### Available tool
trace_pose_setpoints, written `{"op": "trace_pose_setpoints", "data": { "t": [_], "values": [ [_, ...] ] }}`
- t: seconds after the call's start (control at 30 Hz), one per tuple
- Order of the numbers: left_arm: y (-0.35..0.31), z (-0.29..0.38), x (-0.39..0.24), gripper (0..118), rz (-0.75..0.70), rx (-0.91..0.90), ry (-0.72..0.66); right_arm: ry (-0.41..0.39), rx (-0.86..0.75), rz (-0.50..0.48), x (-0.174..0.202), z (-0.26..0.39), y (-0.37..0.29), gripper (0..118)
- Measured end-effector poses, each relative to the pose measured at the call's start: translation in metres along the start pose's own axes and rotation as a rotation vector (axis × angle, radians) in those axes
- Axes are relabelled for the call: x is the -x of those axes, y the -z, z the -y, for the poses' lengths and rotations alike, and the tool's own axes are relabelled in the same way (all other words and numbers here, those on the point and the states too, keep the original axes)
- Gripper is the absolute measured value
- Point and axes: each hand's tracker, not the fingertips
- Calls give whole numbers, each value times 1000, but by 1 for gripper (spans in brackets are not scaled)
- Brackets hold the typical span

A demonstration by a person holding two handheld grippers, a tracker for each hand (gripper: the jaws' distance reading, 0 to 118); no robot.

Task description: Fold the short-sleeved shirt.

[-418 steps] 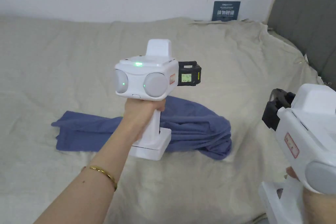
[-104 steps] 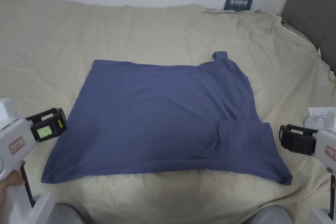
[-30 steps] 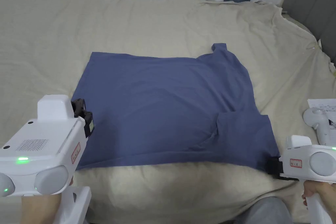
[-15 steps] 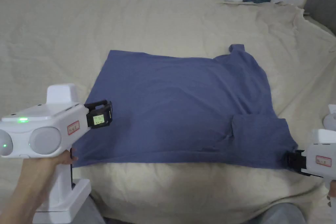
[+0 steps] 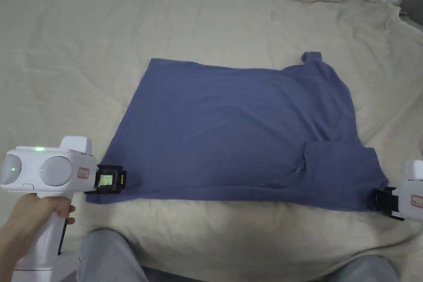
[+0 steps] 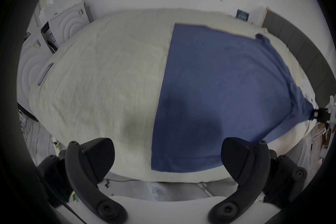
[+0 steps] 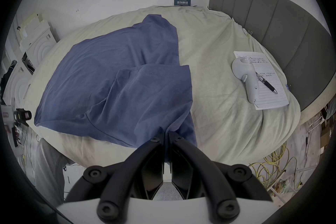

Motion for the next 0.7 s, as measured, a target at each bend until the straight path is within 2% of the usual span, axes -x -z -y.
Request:
{"op": "trace_pose_setpoints", "data": {
  "t": [0.03, 0.13, 0.23, 0.3, 0.4, 0.47, 0.7],
  "values": [
    [4, 3, -1, 118, -2, 16, -6, 2, 1, 1, 0, 0, 0, 4],
    [11, 7, -1, 101, 6, 40, -5, 3, 6, 6, -1, 2, 2, 4],
    [15, 9, -4, 91, 20, 48, -15, 9, 7, 8, -1, 3, 1, 4],
    [15, 11, -5, 66, 55, 51, -31, 8, 10, 10, -1, 3, 2, 4],
    [9, 10, -7, 37, 49, 32, -35, 8, 11, 10, 1, 4, 0, 4],
    [4, 9, -6, 5, 89, 7, -56, 7, 13, 10, 1, 5, 0, 4],
    [-14, -1, -3, 0, 115, -4, -87, 39, 9, -20, -5, -1, -7, 4]
  ]
}}
